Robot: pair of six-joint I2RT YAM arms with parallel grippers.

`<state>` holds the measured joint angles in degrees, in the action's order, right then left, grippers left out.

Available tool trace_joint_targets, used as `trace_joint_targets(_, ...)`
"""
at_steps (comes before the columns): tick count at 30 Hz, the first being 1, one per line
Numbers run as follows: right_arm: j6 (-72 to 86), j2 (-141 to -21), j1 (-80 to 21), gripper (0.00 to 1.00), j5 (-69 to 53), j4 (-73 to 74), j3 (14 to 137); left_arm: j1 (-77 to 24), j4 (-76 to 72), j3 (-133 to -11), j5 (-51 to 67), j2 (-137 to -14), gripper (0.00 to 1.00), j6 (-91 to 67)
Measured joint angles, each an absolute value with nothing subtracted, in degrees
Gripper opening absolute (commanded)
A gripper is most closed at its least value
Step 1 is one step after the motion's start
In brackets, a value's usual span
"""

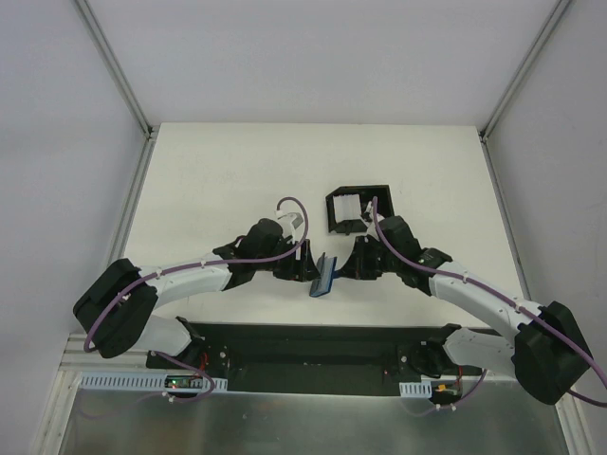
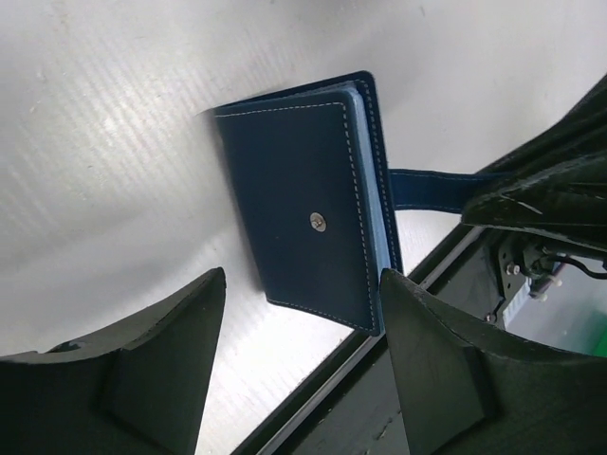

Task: Put the credit cards into the card holder
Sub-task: Open the card holder at the center of the board.

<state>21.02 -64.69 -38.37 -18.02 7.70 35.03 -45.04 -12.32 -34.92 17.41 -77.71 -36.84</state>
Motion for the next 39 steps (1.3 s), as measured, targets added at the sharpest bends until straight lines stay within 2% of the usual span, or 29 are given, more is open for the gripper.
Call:
trace_joint_targets(8, 21.0, -65.1, -38.7, 0.01, -18.5, 7.6, 35.5, -45.0, -9.1, -38.7, 14.5, -78.8, 0.63, -36.3)
trace_joint_targets(13, 21.0, -65.4, -38.9, 0.01, -18.5, 7.6, 35.7, -45.0, -7.7, -44.2, 14.6, -81.9, 0.5, -35.0)
trace_joint_targets(20, 21.0, -65.4, -39.0, 0.01, -18.5, 7.6, 36.1, -45.0, -4.5, -45.5, 15.3, -82.8, 0.52, -32.8)
trace_joint_targets(27, 21.0, -65.4, -39.0, 0.01, -18.5, 7.7, 36.3, -45.0, -1.5, -45.5, 16.6, -82.8, 0.32, -30.6)
trace_joint_targets(31, 21.0, -65.4, -39.1, 0.01, -18.4, 7.7, 36.3, -45.0, -1.0, -45.6, 17.1, -82.8, 0.3, -30.2)
trace_joint_targets(36, 21.0, -65.4, -39.2, 0.01, -18.4, 7.7, 36.3, -45.1, -0.8, -46.0, 17.5, -83.3, 0.17, -30.0)
trace_joint_targets(39, 21.0, -65.4, -39.2, 0.01, -18.3, 7.7, 36.3, -45.1, -0.7, -46.2, 17.5, -83.6, 0.14, -29.9)
